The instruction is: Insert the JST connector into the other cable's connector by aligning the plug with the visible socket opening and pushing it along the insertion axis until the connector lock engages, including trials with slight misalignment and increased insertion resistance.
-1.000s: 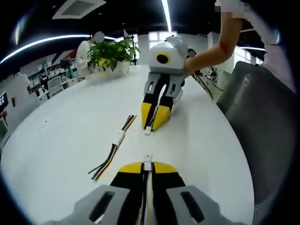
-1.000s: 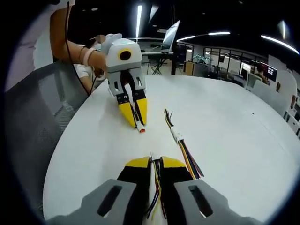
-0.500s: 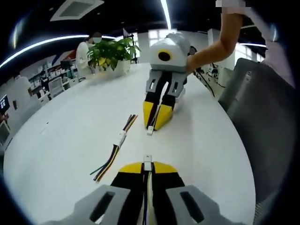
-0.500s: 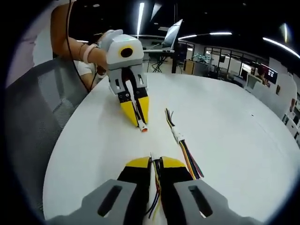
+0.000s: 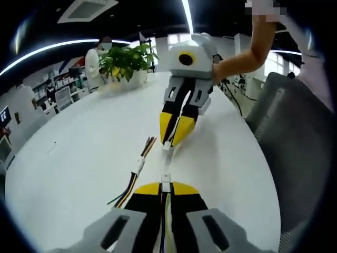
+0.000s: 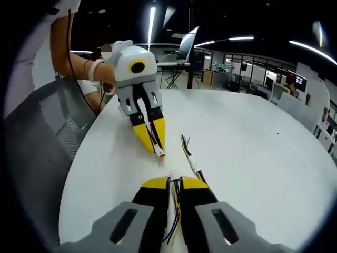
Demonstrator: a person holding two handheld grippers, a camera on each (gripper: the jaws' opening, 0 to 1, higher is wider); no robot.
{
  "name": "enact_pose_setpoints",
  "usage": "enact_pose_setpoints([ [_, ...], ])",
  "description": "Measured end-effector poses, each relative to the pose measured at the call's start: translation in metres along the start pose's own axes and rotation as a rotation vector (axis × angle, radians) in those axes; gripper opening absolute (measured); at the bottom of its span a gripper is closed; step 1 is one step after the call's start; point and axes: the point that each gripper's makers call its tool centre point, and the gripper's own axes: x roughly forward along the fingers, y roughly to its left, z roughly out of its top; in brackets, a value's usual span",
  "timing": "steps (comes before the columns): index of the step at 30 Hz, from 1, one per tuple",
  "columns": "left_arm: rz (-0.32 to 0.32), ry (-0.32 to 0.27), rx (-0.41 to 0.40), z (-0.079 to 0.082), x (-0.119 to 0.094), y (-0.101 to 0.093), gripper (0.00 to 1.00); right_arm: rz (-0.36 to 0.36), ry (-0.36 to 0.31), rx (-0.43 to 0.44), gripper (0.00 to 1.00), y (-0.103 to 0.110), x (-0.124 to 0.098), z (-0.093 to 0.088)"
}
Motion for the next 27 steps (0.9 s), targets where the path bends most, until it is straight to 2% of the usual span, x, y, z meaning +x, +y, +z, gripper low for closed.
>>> enact_pose_setpoints([
  [6,-0.014,0.001,0.0,0.009,-0.005,0.0,0.0,0.007,0.008,-0.005,0.04,0.0,0.003,0.005],
  [15,-0.038,0.006,0.0,0.014,-0.001,-0.006,0.0,0.034,0.001,-0.035,0.04,0.005,0.008,0.012],
  [27,-0.043,0.004,-0.016,0.012,0.006,-0.004,0.0,0.057,0.028,-0.076,0.03,0.006,0.011,0.001],
])
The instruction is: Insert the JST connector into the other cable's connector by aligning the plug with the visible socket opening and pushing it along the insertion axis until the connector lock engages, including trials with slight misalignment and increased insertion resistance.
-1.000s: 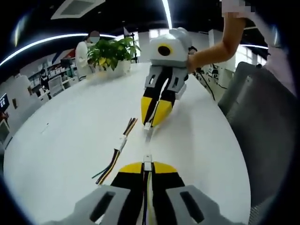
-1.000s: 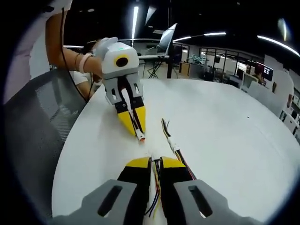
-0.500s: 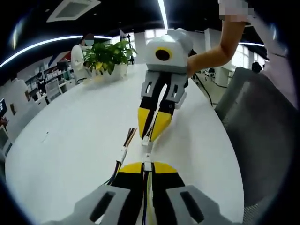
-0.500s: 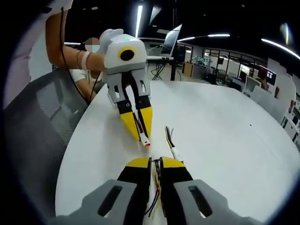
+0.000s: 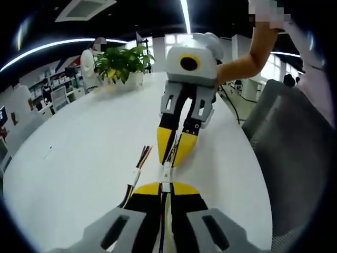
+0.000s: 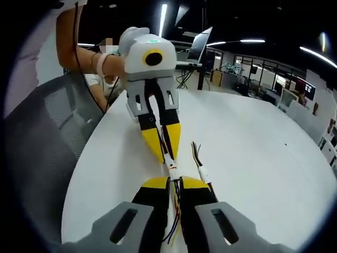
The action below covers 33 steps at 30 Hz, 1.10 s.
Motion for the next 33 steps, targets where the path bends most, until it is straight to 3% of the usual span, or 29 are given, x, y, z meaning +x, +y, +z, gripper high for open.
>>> enact_pose_setpoints([
  [29,-0.056,0.037,0.021,-0.0077,0.0063,-0.0093,0.0,0.037,0.035,-0.019,0.03,0.0082,0.0054,-0.0092],
  [33,-0.061,0.024,0.021,-0.003,0.0081,-0.0109,0.0,0.047,0.027,-0.023,0.04,0.0104,0.0076,-0.006],
])
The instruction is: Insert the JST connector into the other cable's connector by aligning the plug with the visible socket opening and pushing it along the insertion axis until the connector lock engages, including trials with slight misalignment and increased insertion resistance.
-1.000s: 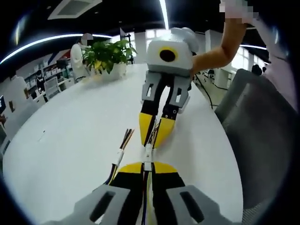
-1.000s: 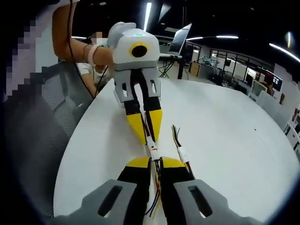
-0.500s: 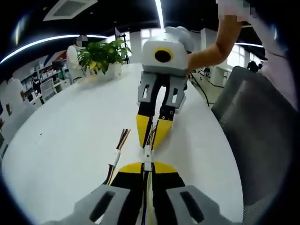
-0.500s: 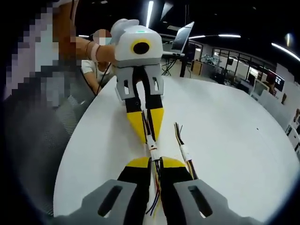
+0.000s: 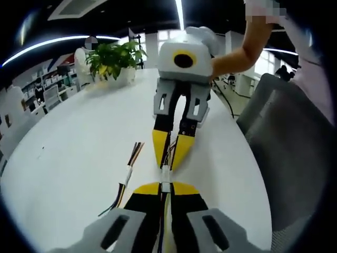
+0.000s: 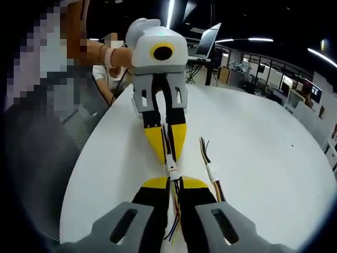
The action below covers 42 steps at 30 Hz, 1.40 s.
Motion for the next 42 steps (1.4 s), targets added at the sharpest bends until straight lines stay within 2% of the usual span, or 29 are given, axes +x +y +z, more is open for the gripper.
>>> enact_pose_setpoints([
  [4,-0.003,0.016,0.023,-0.002,0.002,0.001,0.0,-0.001,0.008,-0.005,0.03,-0.001,0.002,-0.003],
  [9,0.009,0.011,0.097,0.003,0.003,0.0,0.0,-0.005,-0.004,-0.024,0.03,-0.003,-0.001,-0.001],
  [12,0.02,0.011,0.089,0.004,0.003,0.002,0.0,-0.013,-0.003,-0.026,0.03,-0.005,-0.002,-0.001],
  [14,0.023,0.006,0.046,0.004,0.003,0.003,0.0,-0.014,-0.004,-0.019,0.03,-0.005,-0.001,-0.001],
  [20,0.018,0.016,0.061,0.0,0.004,0.003,0.0,-0.022,0.007,-0.014,0.03,-0.004,0.002,-0.002],
  [23,0.029,0.033,0.04,-0.003,0.004,0.004,0.0,-0.022,-0.021,-0.001,0.03,-0.005,0.001,0.003],
  [26,0.048,0.024,0.049,-0.001,0.004,0.011,0.0,-0.043,-0.027,-0.032,0.03,-0.012,0.001,0.006],
  [29,0.056,0.025,0.066,0.003,0.003,0.017,0.0,-0.055,-0.048,-0.003,0.03,-0.021,-0.001,0.008],
  [32,0.059,0.026,0.074,0.004,0.004,0.024,0.0,-0.066,-0.052,-0.01,0.03,-0.025,-0.002,0.009],
  [36,0.062,0.046,0.107,0.001,0.011,0.028,0.0,-0.075,-0.042,-0.012,0.03,-0.03,0.001,0.003],
  [42,0.049,0.061,0.105,-0.004,0.017,0.03,0.0,-0.067,-0.03,0.008,0.03,-0.032,0.005,-0.007],
])
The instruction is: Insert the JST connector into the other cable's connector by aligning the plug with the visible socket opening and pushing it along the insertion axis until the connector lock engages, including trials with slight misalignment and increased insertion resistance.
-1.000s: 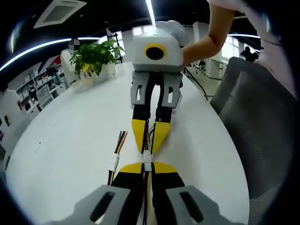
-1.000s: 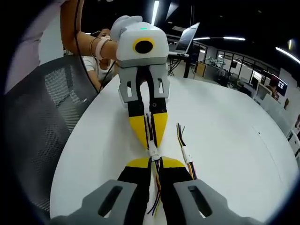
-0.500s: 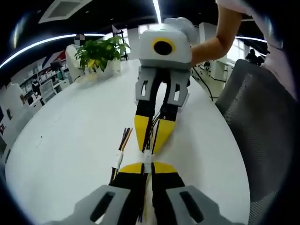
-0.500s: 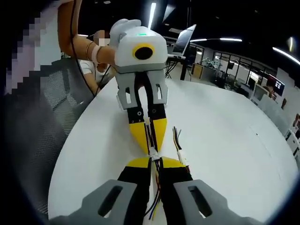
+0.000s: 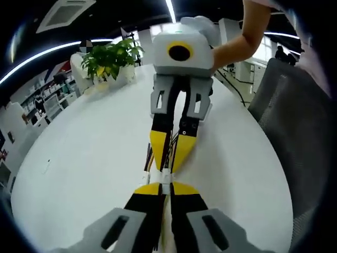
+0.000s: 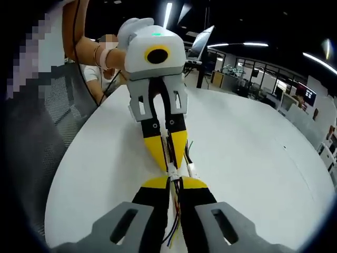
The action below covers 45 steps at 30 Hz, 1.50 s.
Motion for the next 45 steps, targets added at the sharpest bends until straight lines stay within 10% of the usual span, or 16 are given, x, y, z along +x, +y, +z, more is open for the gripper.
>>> enact_pose_setpoints([
  [27,0.015,-0.005,-0.067,-0.005,0.007,0.001,0.0,-0.007,-0.029,0.107,0.04,0.001,0.008,-0.01],
  [45,0.129,0.058,-0.138,-0.011,0.001,0.014,0.18,-0.018,0.002,0.128,0.1,0.01,0.009,-0.003],
])
